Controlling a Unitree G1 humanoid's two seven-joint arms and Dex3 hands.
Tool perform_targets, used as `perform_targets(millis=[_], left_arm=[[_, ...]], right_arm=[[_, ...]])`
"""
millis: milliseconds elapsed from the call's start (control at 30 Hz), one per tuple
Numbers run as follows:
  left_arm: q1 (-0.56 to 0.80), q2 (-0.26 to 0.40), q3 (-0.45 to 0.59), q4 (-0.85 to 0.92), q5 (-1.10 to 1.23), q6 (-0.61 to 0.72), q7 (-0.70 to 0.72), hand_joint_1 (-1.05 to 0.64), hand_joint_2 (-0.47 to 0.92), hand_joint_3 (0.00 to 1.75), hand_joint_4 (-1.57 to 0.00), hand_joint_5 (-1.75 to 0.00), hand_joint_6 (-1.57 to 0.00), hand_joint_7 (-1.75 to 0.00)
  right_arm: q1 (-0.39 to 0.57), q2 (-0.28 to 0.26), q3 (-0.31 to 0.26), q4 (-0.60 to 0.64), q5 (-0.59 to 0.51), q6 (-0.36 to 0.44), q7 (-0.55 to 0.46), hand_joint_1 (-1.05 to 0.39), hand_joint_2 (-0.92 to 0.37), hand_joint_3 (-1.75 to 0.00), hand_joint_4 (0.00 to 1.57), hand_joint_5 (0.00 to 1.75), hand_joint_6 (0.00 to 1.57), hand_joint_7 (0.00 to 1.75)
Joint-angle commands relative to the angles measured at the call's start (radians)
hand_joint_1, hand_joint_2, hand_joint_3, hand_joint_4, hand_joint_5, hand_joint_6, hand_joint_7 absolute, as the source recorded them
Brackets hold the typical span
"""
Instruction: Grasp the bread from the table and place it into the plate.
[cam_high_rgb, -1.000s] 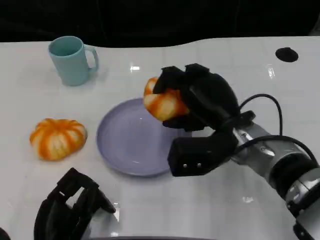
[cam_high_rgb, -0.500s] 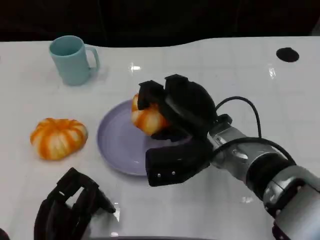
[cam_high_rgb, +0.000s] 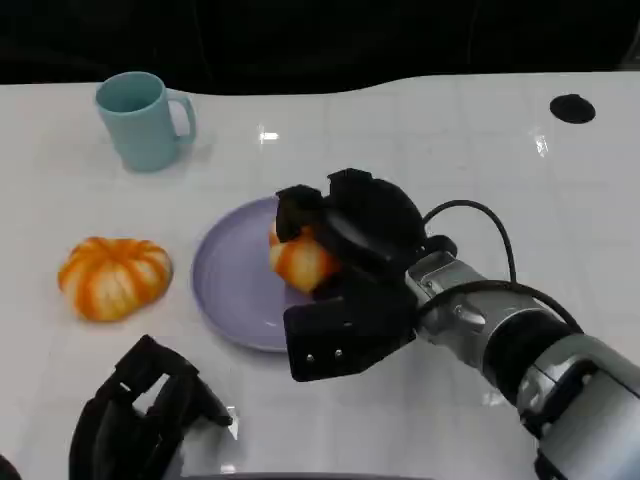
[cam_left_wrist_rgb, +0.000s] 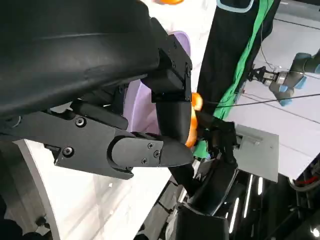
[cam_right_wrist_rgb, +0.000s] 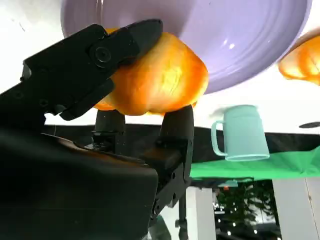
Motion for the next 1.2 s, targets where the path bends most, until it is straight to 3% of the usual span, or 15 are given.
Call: perform_targets(millis=[33,67,100,167,200,300,500,900,1200], left_arm=[[0.003,0.013,0.003,-0.003,-0.006,-0.002,-0.011,-0.52,0.92,0.26,-0.62,-1.75,-0.51,-1.5],[0.003,0.013,0.003,-0.004,-0.008,0.0,-0.012,-0.52,0.92,0.26,-0.62,-1.75,-0.51,-1.5],[0.003,0.013,0.003,-0.004,-0.009,0.002,-0.013,-0.52,0.92,0.26,-0.62,-1.75,-0.51,-1.5],[0.005,0.012,0.002,-0.009,-0.008,0.005,-0.01,-0.52,0.92,0.26,-0.62,-1.75,-0.51,-1.5],[0.006,0.011,0.002,-0.012,-0.006,0.006,-0.006,-0.52,0.92,0.26,-0.62,-1.75,-0.51,-1.5],[0.007,0.013,-0.001,-0.012,0.002,-0.002,-0.006,-0.53,0.92,0.27,-0.62,-1.75,-0.51,-1.5],[0.004,0.009,0.001,-0.01,-0.007,-0.001,-0.011,-0.52,0.92,0.27,-0.61,-1.75,-0.5,-1.5],[0.002,0.007,0.0,-0.008,0.006,-0.003,0.009,-0.53,0.92,0.25,-0.62,-1.75,-0.51,-1.49],[-0.012,0.001,0.005,0.011,-0.002,-0.014,-0.01,-0.53,0.92,0.26,-0.62,-1.75,-0.51,-1.47]], right_arm=[[-0.006,0.003,-0.011,0.006,0.027,-0.009,0.059,-0.28,-0.92,-0.17,0.74,1.22,0.93,0.22],[-0.008,0.003,-0.011,0.006,0.031,-0.01,0.085,-0.3,-0.92,-0.19,0.7,1.03,0.88,0.14],[-0.01,0.003,-0.012,0.005,0.034,-0.011,0.102,-0.37,-0.92,-0.23,0.61,0.71,0.74,0.06],[-0.013,0.005,-0.013,0.003,0.038,-0.01,0.131,-0.4,-0.92,-0.25,0.57,0.53,0.66,0.02],[-0.015,0.007,-0.012,0.002,0.039,-0.009,0.148,-0.51,-0.92,-0.33,0.43,0.39,0.5,0.01],[-0.019,0.012,-0.012,-0.003,0.046,0.001,0.188,-0.65,-0.92,-0.41,0.23,0.23,0.28,0.0],[-0.014,0.018,-0.021,-0.015,0.058,0.008,0.191,-0.83,-0.92,-0.49,0.01,0.06,0.08,0.0],[-0.004,-0.009,-0.046,-0.049,0.085,-0.035,0.227,-0.92,-0.92,-0.57,0.0,0.0,0.01,0.0],[0.092,-0.135,-0.107,-0.122,0.152,-0.247,0.218,-0.87,-0.92,-0.55,0.08,0.04,0.07,0.03]])
